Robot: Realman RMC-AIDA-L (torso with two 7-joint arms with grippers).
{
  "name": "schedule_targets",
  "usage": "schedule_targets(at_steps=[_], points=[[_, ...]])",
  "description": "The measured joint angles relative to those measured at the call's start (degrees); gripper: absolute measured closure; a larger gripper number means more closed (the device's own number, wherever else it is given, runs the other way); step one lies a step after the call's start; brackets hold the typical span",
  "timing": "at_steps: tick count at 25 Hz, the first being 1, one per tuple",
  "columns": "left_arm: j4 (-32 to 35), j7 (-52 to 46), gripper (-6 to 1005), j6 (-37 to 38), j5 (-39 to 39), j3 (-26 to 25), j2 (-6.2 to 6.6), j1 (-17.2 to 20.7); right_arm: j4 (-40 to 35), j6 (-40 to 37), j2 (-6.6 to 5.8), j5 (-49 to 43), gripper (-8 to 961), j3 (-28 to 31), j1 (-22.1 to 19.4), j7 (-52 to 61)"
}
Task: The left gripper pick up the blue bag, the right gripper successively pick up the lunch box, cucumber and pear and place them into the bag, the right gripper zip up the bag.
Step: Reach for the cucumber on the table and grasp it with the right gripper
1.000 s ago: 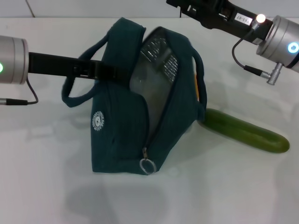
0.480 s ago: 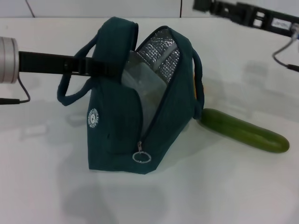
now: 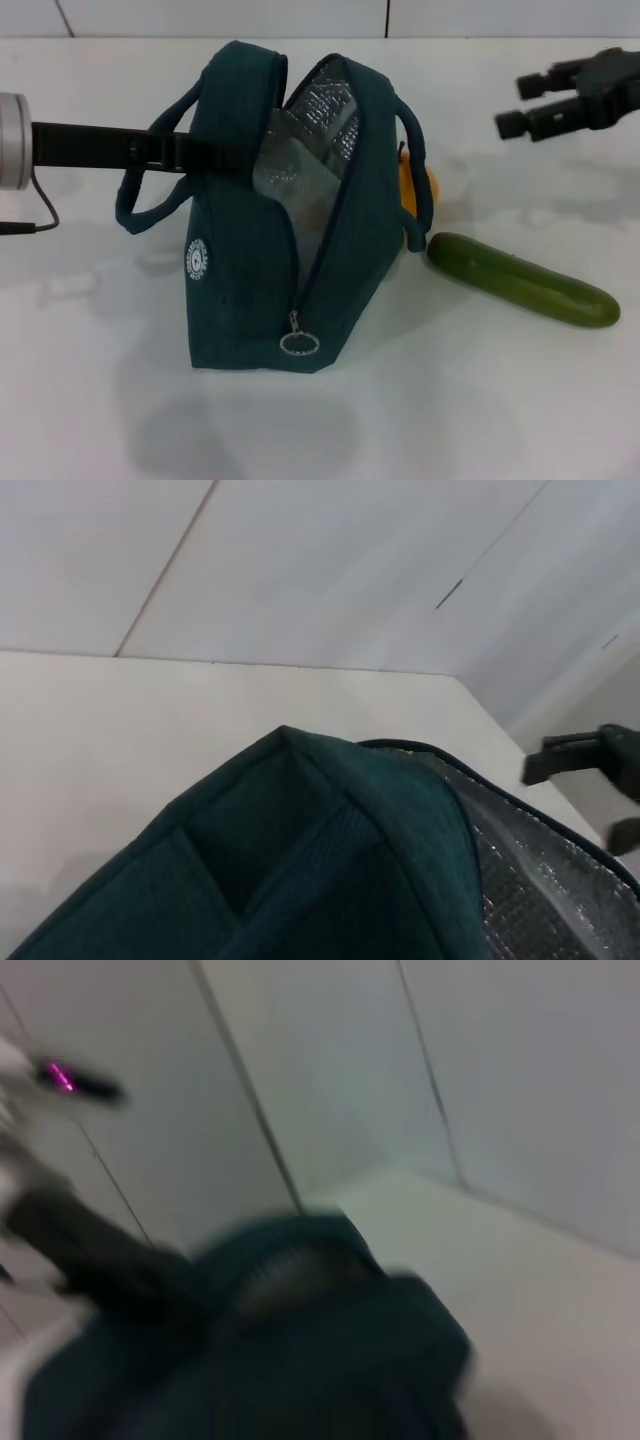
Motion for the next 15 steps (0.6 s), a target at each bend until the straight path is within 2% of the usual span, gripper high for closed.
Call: schedule_targets(at_steps=[3, 6, 15], points=[[-0.88, 1.01, 960, 0.0, -1.37, -0.02, 0.02, 0.08, -4.54, -1.5, -0.08, -12.27, 68, -0.13, 3.15, 5.84], [-1.96, 1.67, 960, 0.0, -2.21, -0.04, 0.11, -0.21, -6.54, -4.79, 0.4, -21.3, 69, 0.03, 6.44, 9.5], [-4.37, 3.85, 960, -1.18, -4.53, -0.09, 0.06, -0.14, -7.95, -9.03, 1.61, -28.24, 71, -0.54, 12.47, 16.12]])
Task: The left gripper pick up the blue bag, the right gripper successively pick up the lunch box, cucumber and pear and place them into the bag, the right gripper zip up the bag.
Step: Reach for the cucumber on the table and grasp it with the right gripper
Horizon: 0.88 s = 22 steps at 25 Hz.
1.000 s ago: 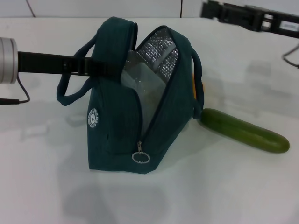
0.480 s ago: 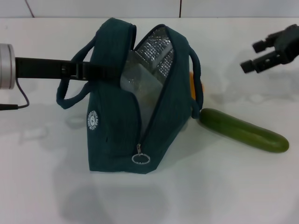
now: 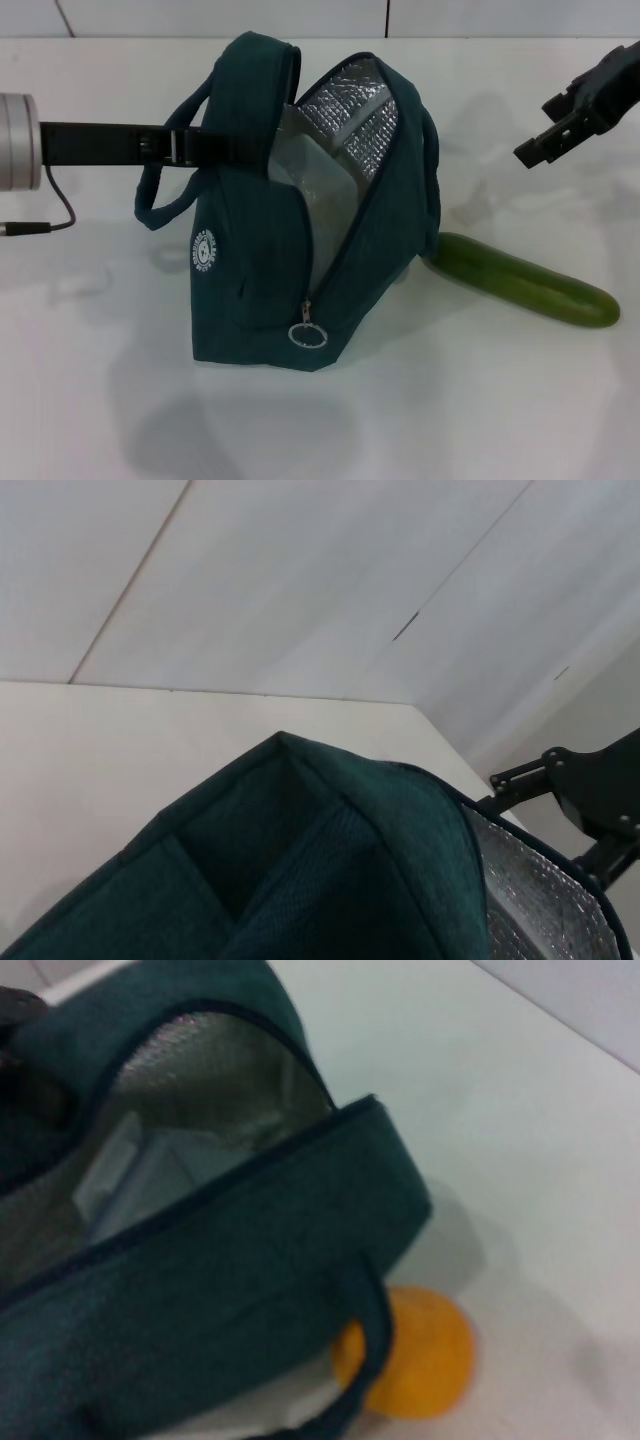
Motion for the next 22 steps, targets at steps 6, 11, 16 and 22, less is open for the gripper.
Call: schedule_targets(at_steps=[6, 11, 16, 22], points=[[-1.02, 0.82, 960, -0.59, -1.36, -0.31, -0.02, -0.2, 0.5, 0.19, 3.86, -11.97, 72, -0.9, 4.36, 1.76], [-1.5, 0.85, 960, -0.77, -1.74, -0.44, -0.01, -0.3, 0.93, 0.12, 7.18, -14.8, 73, -5.49, 5.51, 1.79], [-1.51, 0.88, 960, -0.99, -1.75, -0.43, 0.01, -0.41, 2.71, 0.46, 8.97, -15.22, 75, -9.14, 5.77, 1.9], [-2.35, 1.32, 960, -1.61, -1.69, -0.1, -0.02, -0.86, 6.44, 2.94, 9.26, -14.99, 76, -10.48, 5.83, 1.93]])
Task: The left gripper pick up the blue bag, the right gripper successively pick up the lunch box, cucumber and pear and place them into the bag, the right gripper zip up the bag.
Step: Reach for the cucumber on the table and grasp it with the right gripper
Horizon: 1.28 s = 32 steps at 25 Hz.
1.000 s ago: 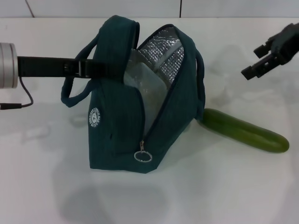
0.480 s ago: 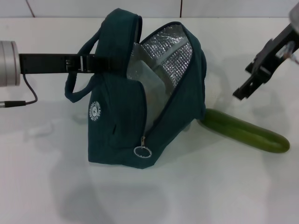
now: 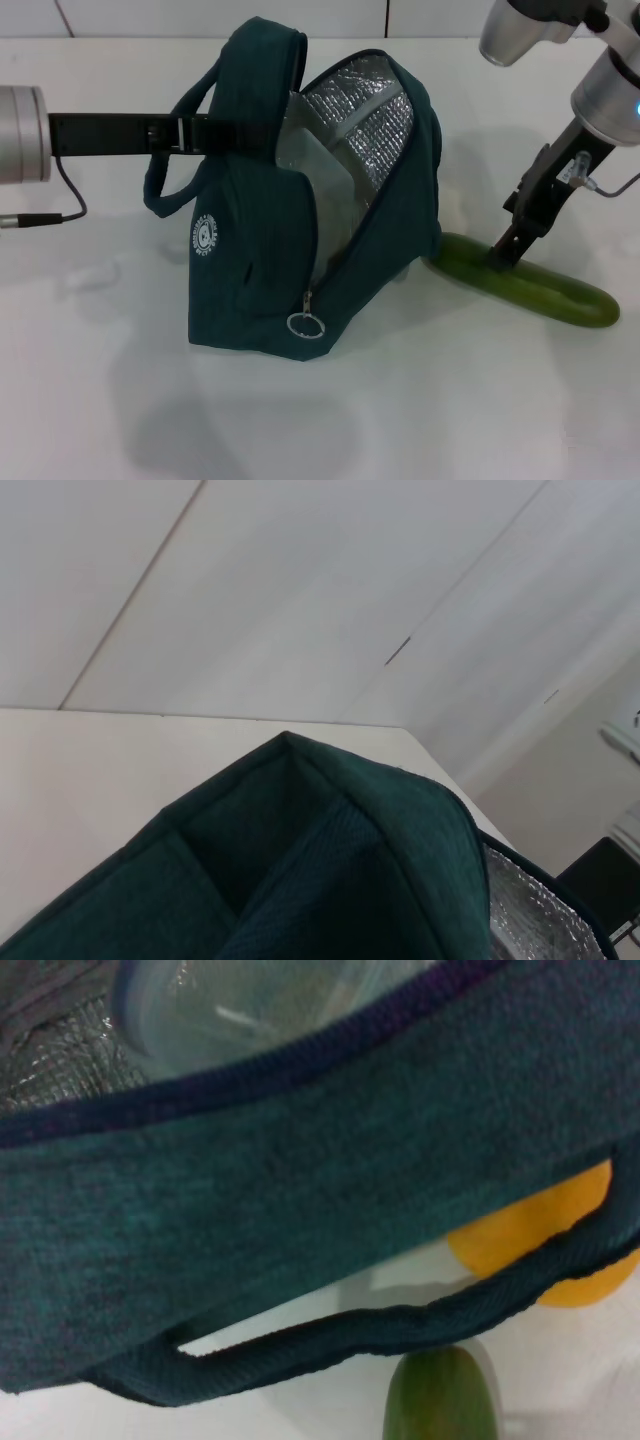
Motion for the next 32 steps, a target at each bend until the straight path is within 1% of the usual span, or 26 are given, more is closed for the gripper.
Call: schedule_targets(at_steps=[14, 21, 25, 32], points=[[-0.57, 0.24, 959, -0.02, -0.15, -0.06, -0.04, -0.75, 0.73, 0.71, 0.01, 1.14, 79, 0.01, -0.35, -0.34], [-0.57, 0.31, 959, -0.02, -0.16, -0.04, -0.01, -0.89, 4.21, 0.98, -0.02, 1.66, 81, -0.11, 0.68, -0.4], [-0.57, 0.37, 959, -0.01, -0.16, 0.0, 0.02, -0.89, 4.81, 1.15, -0.03, 1.57, 82, -0.31, 0.75, -0.5], [-0.56, 0.48, 959, -0.01, -0.16, 0.02, 0.02, -0.94, 6.86, 3.22, -0.1, 1.26, 84, -2.27, 0.79, -0.6]])
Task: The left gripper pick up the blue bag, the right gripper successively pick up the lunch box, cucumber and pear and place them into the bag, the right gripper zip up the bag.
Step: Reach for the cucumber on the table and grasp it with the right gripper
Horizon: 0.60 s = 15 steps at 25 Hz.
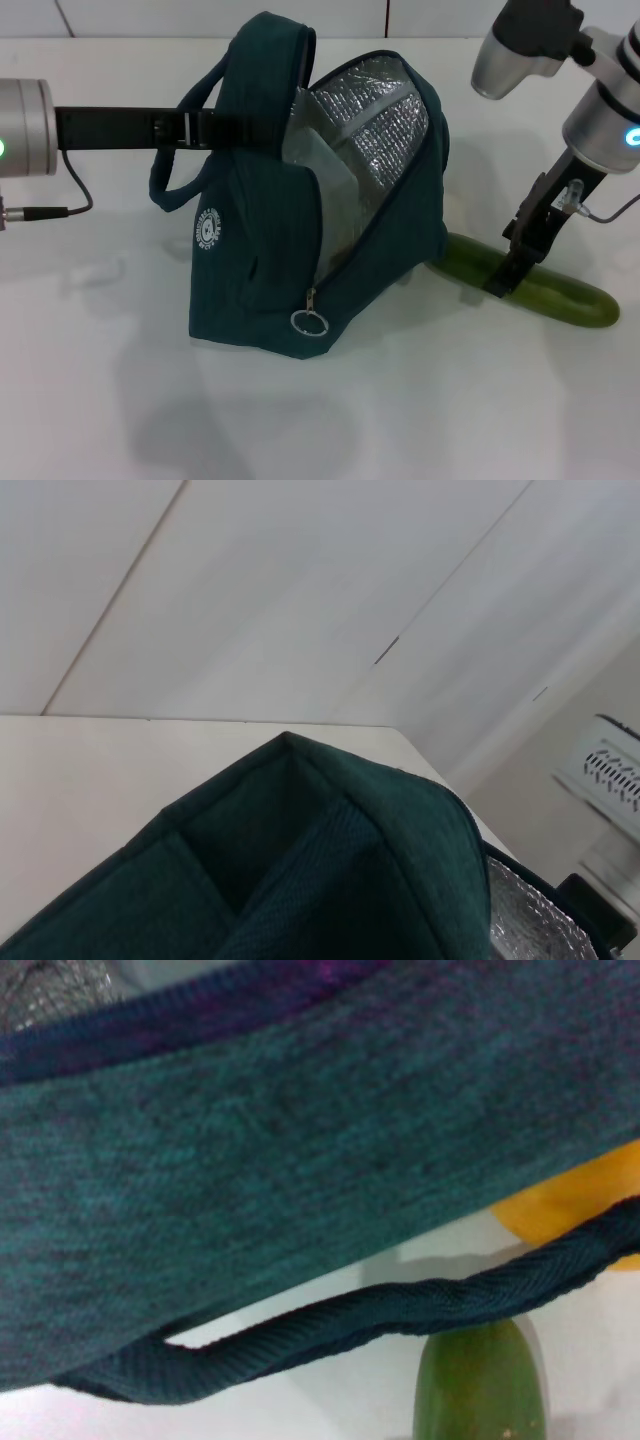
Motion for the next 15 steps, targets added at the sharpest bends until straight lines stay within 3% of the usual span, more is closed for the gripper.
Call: schedule_targets(at_steps=[15], points=[[-2.48, 1.55, 959, -0.63, -0.47, 0.0, -0.06, -0.81, 2.26, 3.79, 0.44, 0.22, 94, -5.28, 0.46, 0.23]])
